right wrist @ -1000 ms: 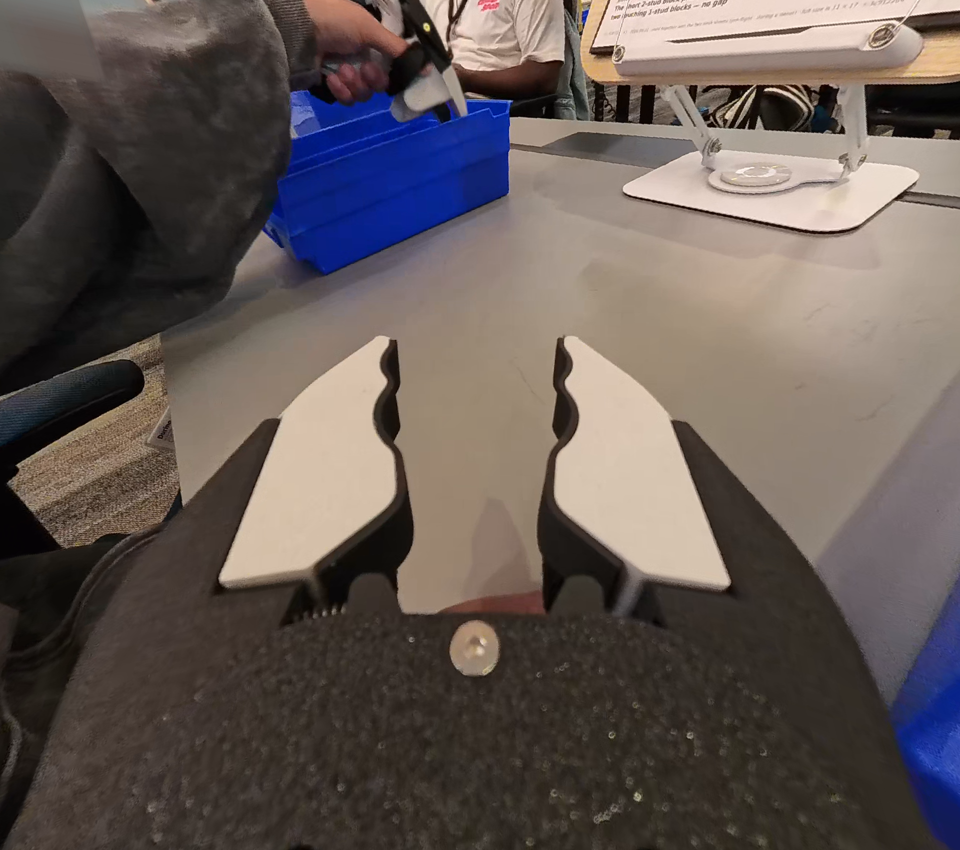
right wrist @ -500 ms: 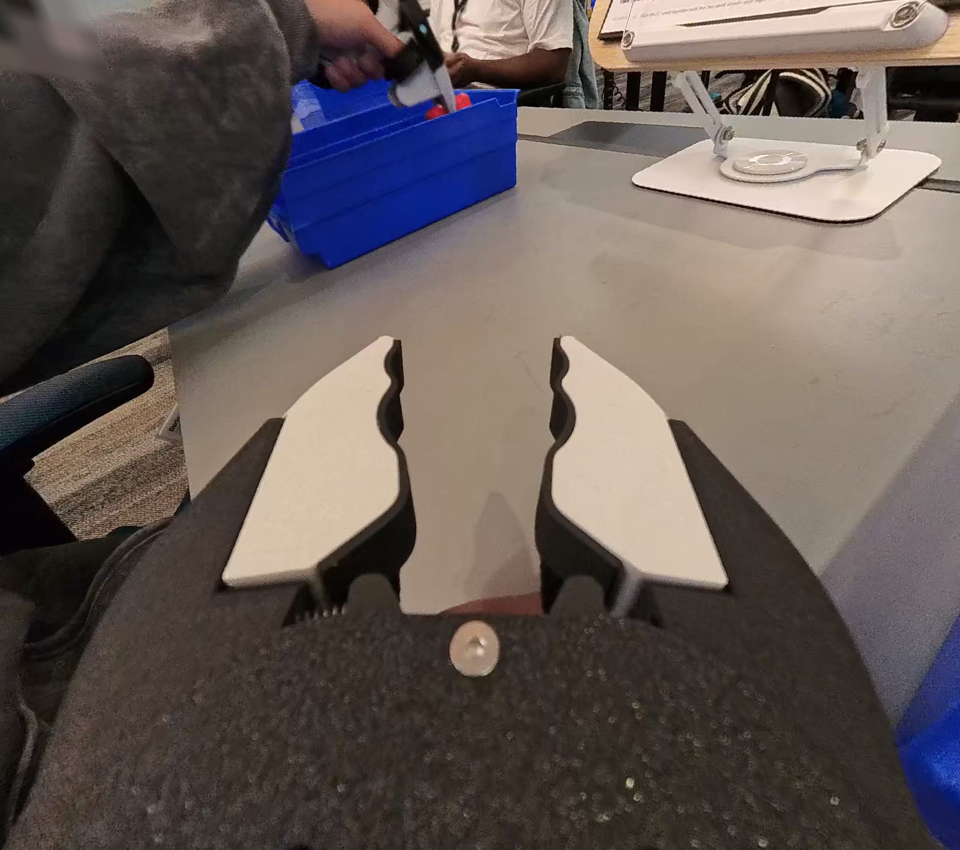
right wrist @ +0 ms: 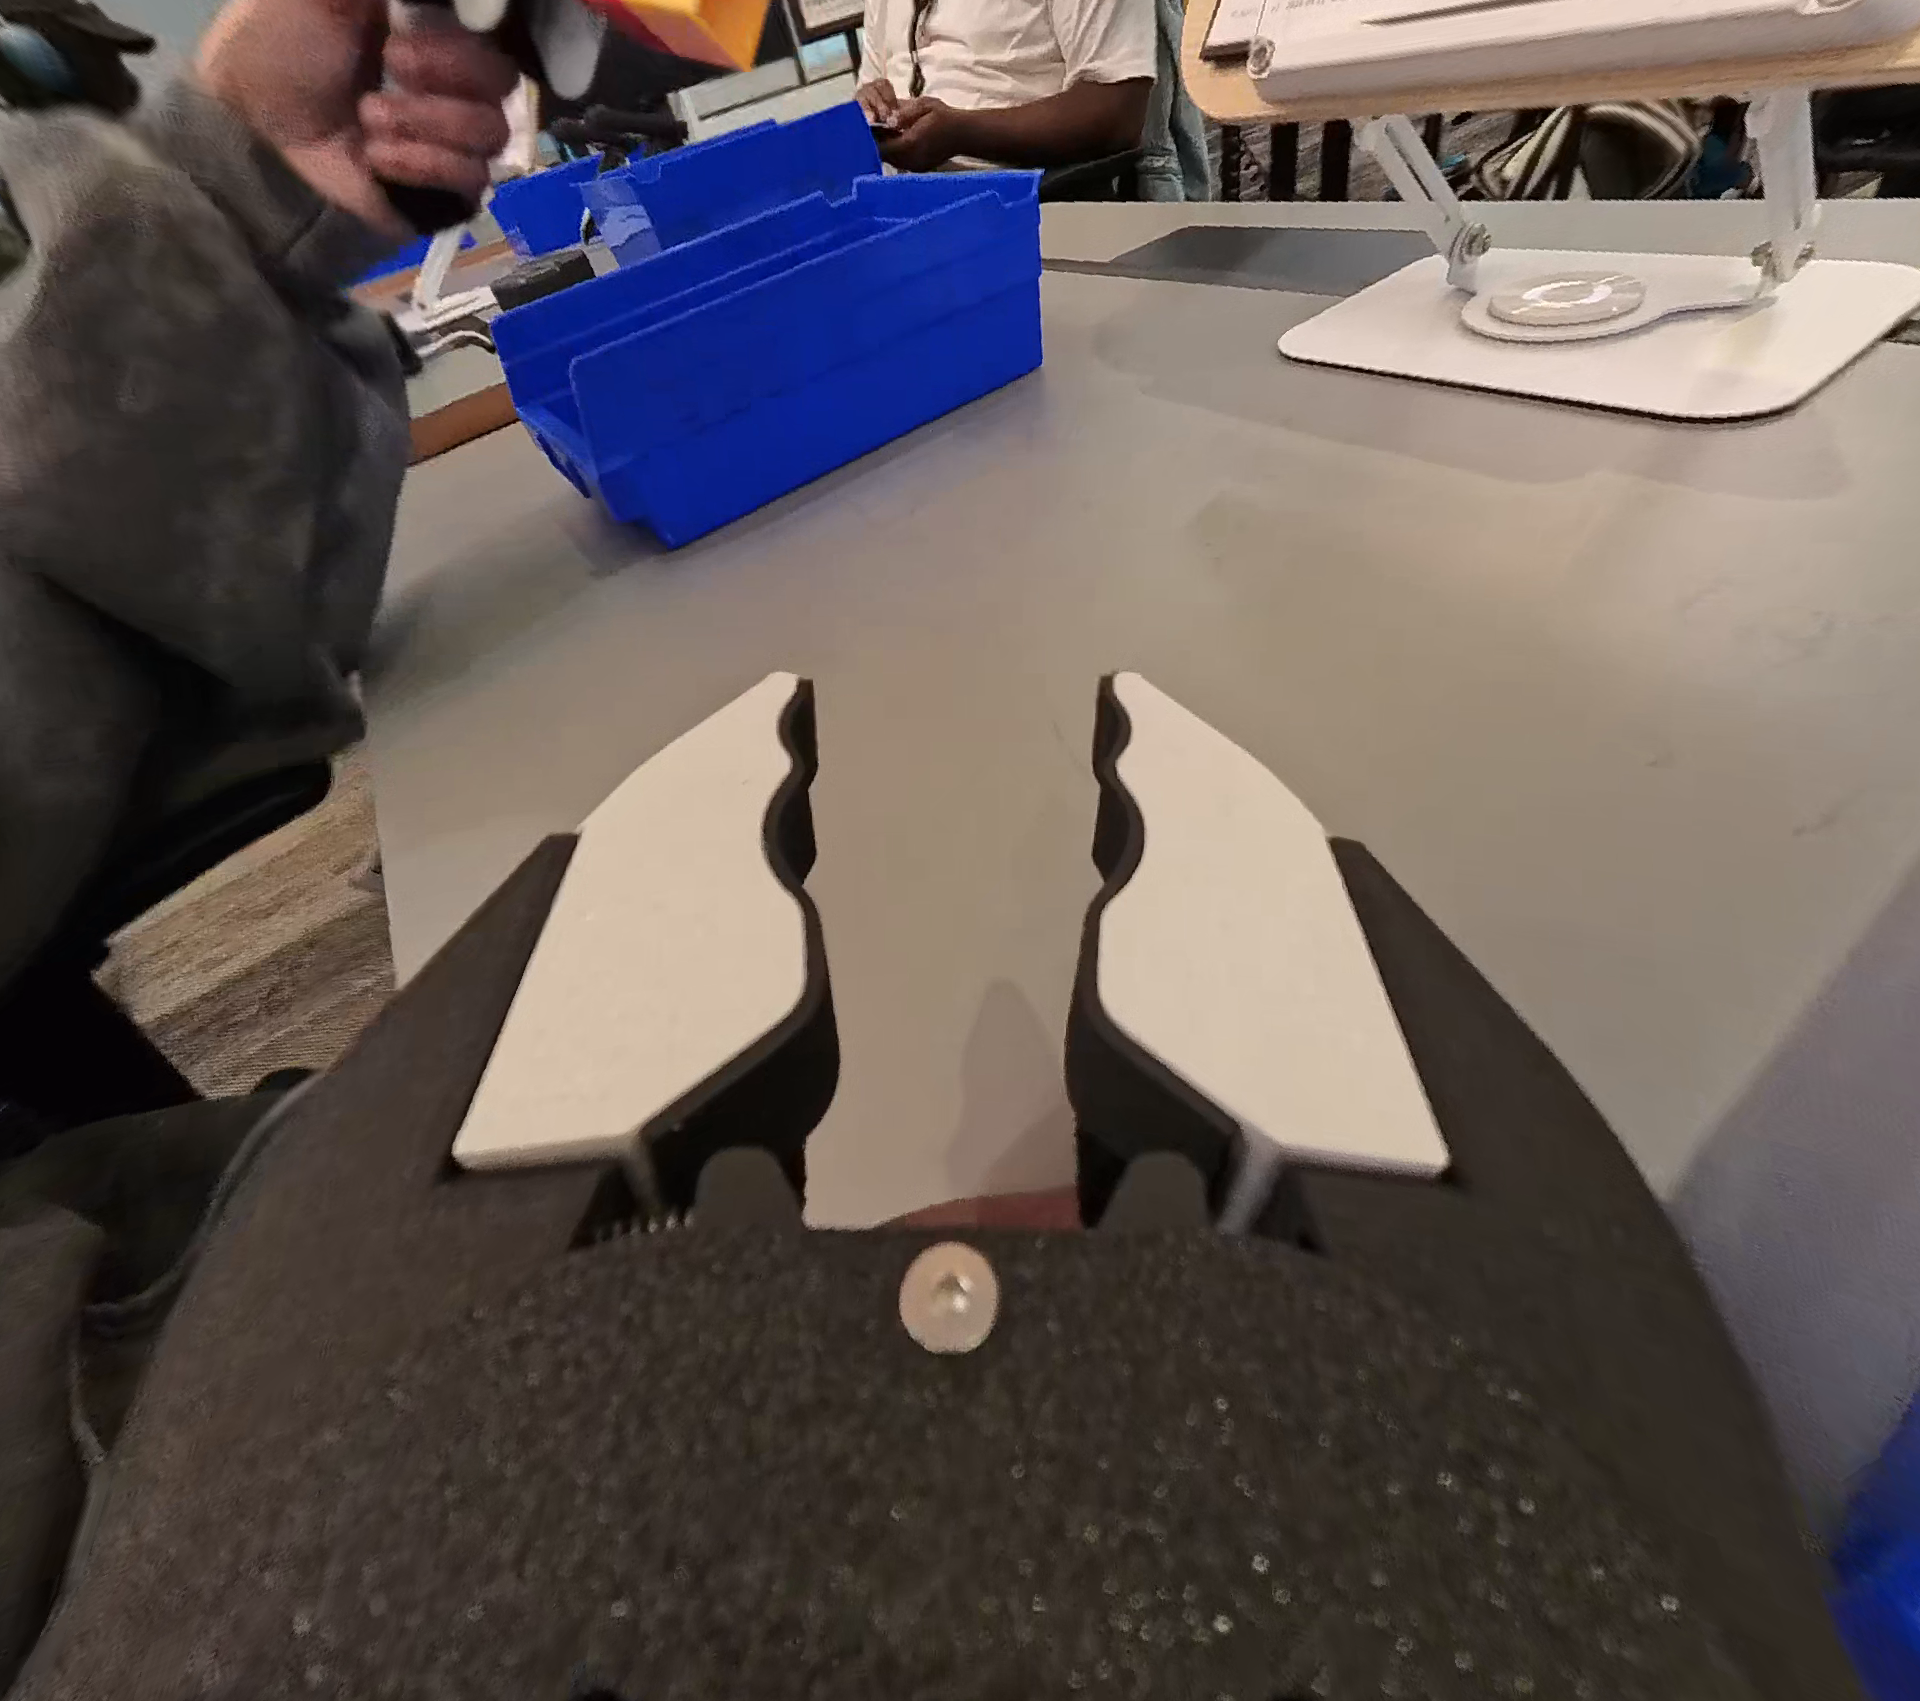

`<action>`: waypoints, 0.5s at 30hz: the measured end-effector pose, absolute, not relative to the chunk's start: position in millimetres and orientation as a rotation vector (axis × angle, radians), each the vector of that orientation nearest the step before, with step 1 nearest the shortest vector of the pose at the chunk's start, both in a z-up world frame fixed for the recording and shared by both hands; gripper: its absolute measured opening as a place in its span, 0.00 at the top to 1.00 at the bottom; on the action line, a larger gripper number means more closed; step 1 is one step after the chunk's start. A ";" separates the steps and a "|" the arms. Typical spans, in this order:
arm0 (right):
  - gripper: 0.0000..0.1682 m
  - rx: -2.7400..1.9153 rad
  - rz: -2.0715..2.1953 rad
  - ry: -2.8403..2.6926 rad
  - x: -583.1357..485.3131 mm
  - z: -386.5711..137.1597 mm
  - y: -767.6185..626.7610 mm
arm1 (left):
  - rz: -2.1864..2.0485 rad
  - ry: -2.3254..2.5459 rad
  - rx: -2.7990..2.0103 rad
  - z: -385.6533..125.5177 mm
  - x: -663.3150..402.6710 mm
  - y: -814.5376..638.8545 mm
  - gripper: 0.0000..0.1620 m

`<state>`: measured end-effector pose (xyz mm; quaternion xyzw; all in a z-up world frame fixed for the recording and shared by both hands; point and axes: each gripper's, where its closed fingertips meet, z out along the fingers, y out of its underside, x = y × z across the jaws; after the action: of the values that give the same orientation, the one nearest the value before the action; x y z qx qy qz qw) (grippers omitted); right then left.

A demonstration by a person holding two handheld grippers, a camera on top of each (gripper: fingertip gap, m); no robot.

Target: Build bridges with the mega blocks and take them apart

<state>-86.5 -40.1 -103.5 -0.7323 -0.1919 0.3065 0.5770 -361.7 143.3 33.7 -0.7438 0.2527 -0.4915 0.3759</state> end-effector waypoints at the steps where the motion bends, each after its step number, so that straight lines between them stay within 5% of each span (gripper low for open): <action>1: 0.69 -1.709 0.746 -0.459 -90.6 -99.2 -39.0 | -1.369 0.647 -1.818 40.8 -353.4 127.2 0.90; 9: 0.64 -1.592 1.412 -0.525 -165.0 -27.4 -29.1 | -1.597 0.836 -1.585 10.7 -258.8 20.6 0.90; 15: 0.69 -1.593 1.500 -0.460 -180.5 -38.2 -19.5 | -1.636 0.962 -1.667 -41.1 -207.3 -16.9 0.90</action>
<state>-180.5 -19.5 -38.2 -0.6406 -0.1850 0.6031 0.4378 -207.3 -16.9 -41.1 -0.6290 0.3630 -0.6171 0.3030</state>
